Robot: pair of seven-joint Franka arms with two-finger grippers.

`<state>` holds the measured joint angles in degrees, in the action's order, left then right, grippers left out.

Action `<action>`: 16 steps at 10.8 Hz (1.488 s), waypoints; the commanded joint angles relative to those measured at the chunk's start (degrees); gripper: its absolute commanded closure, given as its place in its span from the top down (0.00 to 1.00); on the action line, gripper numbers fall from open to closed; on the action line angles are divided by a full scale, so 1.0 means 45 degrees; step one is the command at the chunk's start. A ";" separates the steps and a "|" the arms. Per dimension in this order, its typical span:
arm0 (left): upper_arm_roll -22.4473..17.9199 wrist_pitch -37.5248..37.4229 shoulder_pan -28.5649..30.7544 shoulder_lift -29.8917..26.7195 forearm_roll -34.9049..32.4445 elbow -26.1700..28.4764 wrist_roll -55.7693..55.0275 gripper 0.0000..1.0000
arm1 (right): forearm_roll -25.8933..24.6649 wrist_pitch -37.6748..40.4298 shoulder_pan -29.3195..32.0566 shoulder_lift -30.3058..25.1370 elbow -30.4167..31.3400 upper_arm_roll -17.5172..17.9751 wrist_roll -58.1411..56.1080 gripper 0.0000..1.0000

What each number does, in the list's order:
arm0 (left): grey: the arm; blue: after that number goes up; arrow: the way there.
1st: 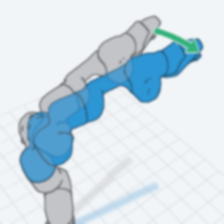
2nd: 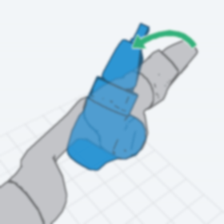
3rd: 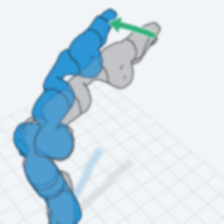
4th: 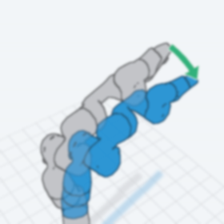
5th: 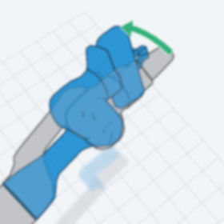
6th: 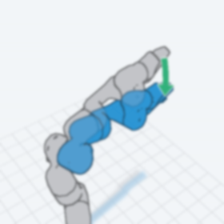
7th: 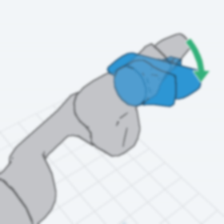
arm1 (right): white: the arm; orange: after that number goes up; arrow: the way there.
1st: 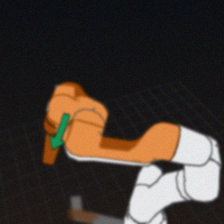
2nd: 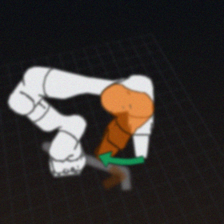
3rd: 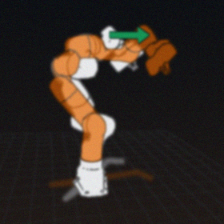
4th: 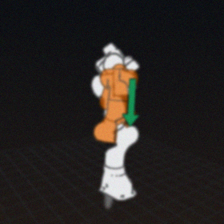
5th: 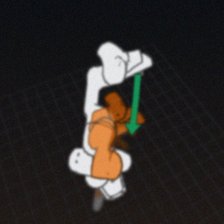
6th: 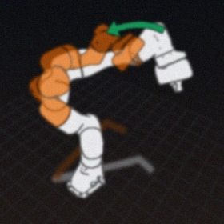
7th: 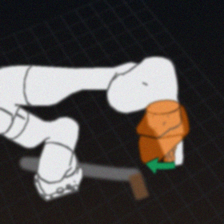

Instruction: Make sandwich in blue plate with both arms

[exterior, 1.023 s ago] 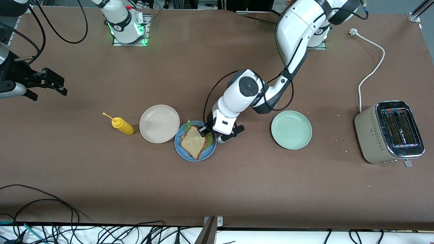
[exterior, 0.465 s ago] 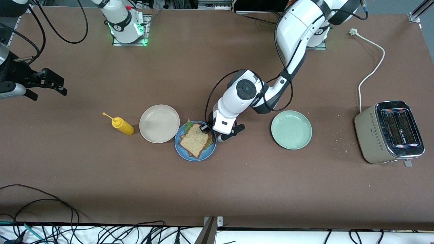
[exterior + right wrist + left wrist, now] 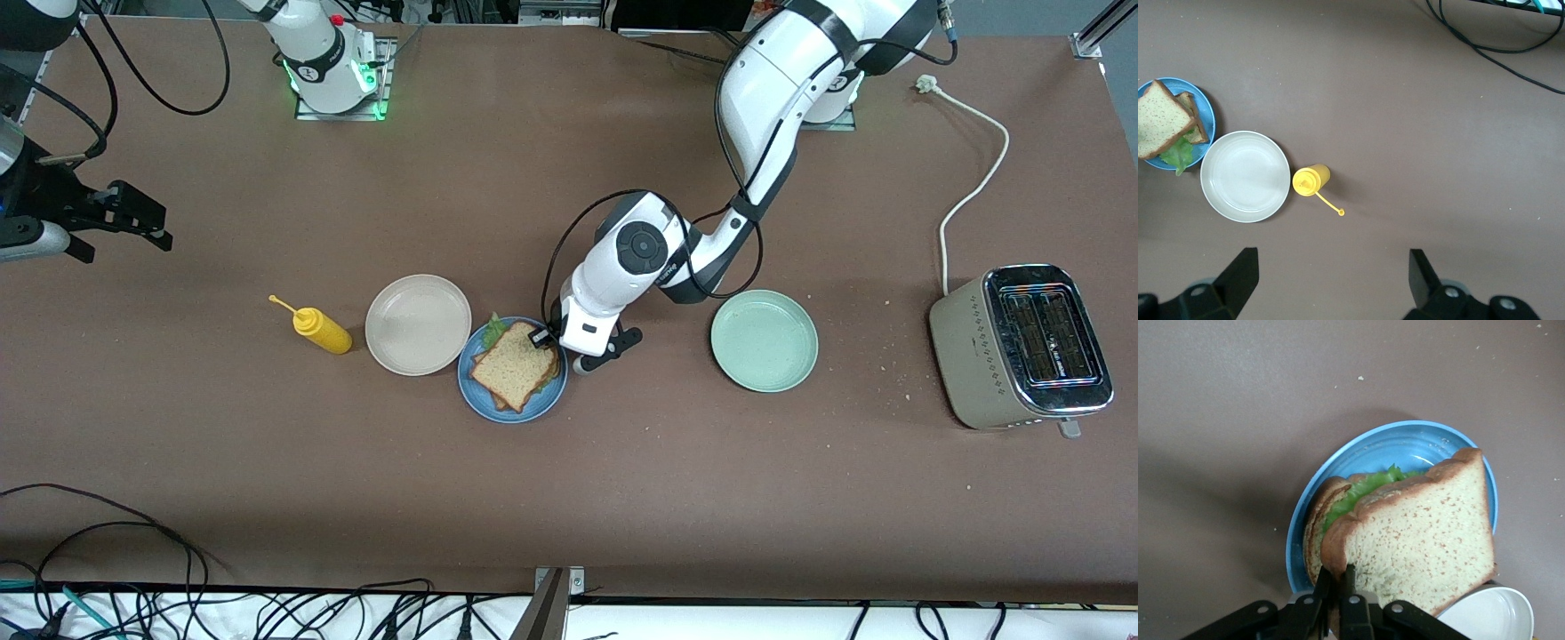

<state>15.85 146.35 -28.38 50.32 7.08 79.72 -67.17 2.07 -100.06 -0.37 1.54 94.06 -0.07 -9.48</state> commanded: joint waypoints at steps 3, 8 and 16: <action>-0.0026 -0.0120 -0.0002 -0.0011 -0.0266 -0.0079 -0.0248 0.77 | -0.0246 0.0243 -0.0113 0.0243 -0.0298 -0.0101 0.0192 1.00; -0.0182 -0.0817 0.0289 -0.0497 -0.0285 -0.0117 -0.0248 0.99 | -0.0949 0.0224 -0.0152 0.0477 -0.0298 -0.0042 0.0153 1.00; -0.0260 -0.8980 0.3080 -0.5319 -0.0832 -0.0176 0.2245 1.00 | -0.0871 0.0146 -0.0152 0.0556 -0.0298 -0.0042 0.0212 1.00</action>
<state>14.81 112.97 -18.50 32.24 4.60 76.99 -63.63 -1.11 -100.05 -0.66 3.55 93.95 -0.09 -9.38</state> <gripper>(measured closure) 0.000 0.000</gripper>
